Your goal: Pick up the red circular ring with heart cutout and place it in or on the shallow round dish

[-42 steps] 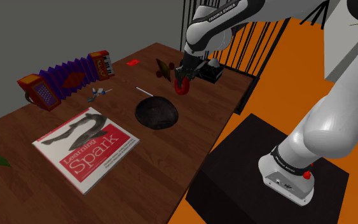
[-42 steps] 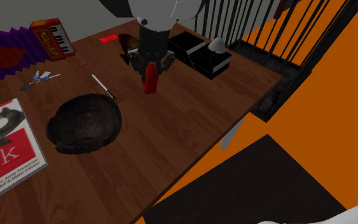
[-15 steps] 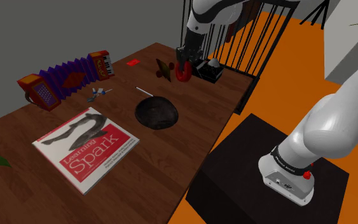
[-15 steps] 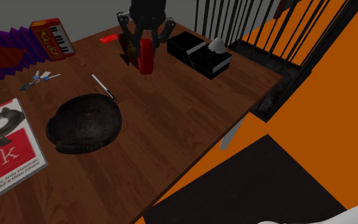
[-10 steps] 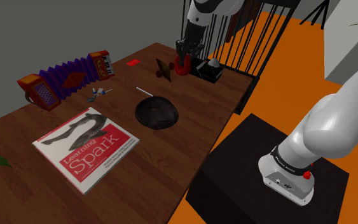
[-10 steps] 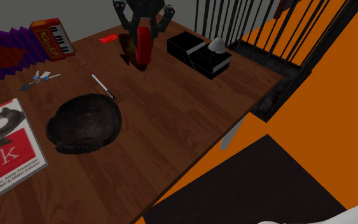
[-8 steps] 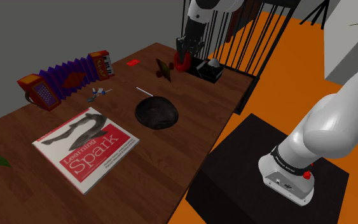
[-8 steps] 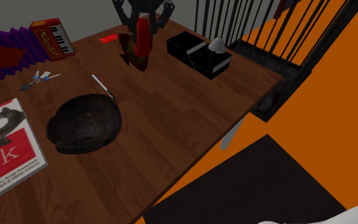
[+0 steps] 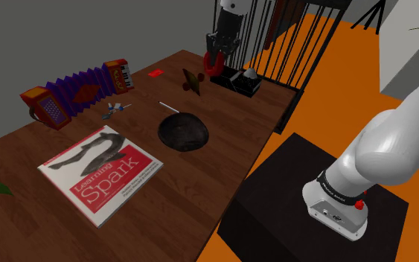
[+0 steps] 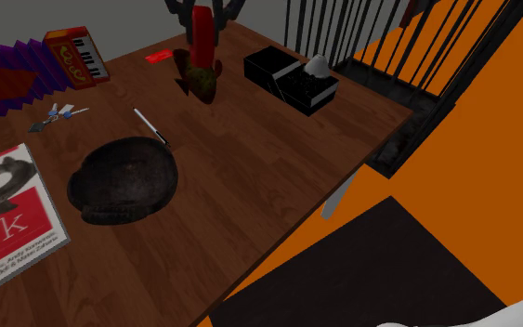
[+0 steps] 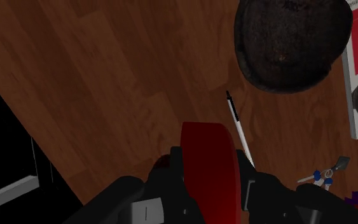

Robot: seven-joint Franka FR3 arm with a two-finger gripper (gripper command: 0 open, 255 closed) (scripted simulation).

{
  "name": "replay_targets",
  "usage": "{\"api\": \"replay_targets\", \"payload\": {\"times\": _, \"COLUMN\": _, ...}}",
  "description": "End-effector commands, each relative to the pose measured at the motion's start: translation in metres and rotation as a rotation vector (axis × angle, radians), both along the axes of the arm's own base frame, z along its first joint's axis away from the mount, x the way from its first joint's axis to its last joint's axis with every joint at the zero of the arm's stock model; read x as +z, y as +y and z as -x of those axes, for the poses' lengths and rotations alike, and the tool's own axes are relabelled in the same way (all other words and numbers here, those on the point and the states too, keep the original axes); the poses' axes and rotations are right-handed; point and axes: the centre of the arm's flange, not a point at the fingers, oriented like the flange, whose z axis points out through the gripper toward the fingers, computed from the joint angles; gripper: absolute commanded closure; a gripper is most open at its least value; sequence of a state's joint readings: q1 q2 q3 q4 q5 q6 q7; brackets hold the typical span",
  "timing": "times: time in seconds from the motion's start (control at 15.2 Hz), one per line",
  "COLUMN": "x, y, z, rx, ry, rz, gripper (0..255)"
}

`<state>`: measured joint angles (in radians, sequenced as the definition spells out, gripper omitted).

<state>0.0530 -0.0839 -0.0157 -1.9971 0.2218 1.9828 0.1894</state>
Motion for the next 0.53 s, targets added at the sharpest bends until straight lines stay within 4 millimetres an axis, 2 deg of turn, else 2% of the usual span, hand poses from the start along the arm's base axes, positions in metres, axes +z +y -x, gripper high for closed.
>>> {"api": "replay_targets", "payload": {"times": 0.0, "x": 0.005, "y": 0.020, "z": 0.005, "rx": 0.000, "ry": 0.000, "rz": 0.000, "gripper": 255}}
{"api": "replay_targets", "payload": {"times": 0.46, "x": 0.012, "y": 0.110, "z": 0.027, "rx": 0.000, "ry": 0.000, "rz": 0.000, "gripper": 255}}
